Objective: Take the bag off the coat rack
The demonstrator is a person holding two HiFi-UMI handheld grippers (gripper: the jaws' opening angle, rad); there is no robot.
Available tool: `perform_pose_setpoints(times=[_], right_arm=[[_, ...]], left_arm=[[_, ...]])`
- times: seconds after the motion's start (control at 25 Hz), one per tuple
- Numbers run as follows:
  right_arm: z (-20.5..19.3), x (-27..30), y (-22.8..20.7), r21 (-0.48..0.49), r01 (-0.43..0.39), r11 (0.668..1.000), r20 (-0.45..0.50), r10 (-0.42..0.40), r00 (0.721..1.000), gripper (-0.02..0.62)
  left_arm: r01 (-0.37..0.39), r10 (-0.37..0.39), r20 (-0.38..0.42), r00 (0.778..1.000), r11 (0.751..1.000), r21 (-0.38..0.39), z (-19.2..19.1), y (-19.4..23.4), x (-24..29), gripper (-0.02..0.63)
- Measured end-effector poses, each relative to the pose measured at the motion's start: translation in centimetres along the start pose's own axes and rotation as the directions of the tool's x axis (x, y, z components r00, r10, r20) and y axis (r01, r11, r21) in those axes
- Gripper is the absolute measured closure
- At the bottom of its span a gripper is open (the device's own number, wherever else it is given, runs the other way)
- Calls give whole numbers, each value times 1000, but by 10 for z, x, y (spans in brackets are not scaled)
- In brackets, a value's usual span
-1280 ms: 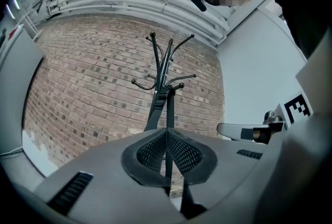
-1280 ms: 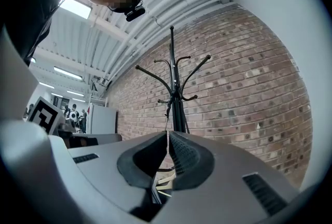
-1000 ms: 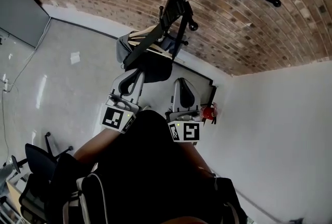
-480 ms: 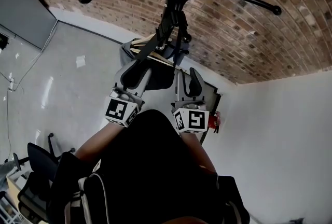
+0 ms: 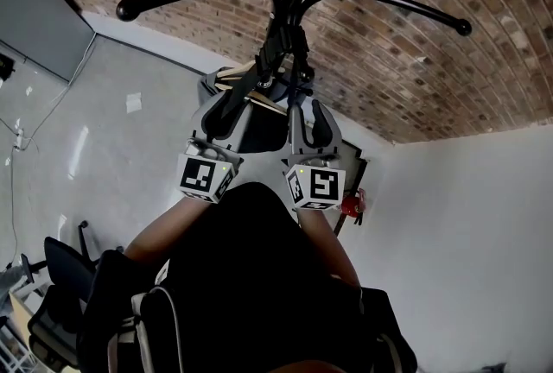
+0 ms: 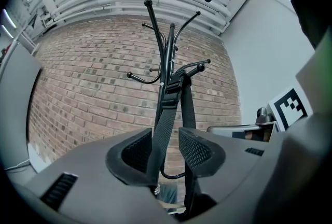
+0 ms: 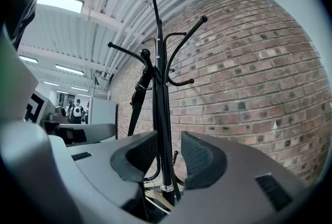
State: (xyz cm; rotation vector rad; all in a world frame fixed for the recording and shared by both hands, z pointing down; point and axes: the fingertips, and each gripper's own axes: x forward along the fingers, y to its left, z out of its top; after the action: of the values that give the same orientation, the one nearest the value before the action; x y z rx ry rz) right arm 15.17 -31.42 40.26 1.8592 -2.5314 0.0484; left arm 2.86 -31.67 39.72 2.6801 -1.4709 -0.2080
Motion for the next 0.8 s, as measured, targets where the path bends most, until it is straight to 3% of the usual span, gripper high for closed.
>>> perform_pose_setpoints(times=[0.24, 0.8], right_arm=[[-1, 16, 5, -16, -60, 998, -15, 60, 998, 468], [-6, 44, 6, -77, -63, 995, -59, 59, 997, 468]], left_arm=[[7, -7, -23, 1000, 1000, 16, -2, -2, 14, 451], [15, -14, -54, 998, 1000, 13, -14, -11, 40, 451]])
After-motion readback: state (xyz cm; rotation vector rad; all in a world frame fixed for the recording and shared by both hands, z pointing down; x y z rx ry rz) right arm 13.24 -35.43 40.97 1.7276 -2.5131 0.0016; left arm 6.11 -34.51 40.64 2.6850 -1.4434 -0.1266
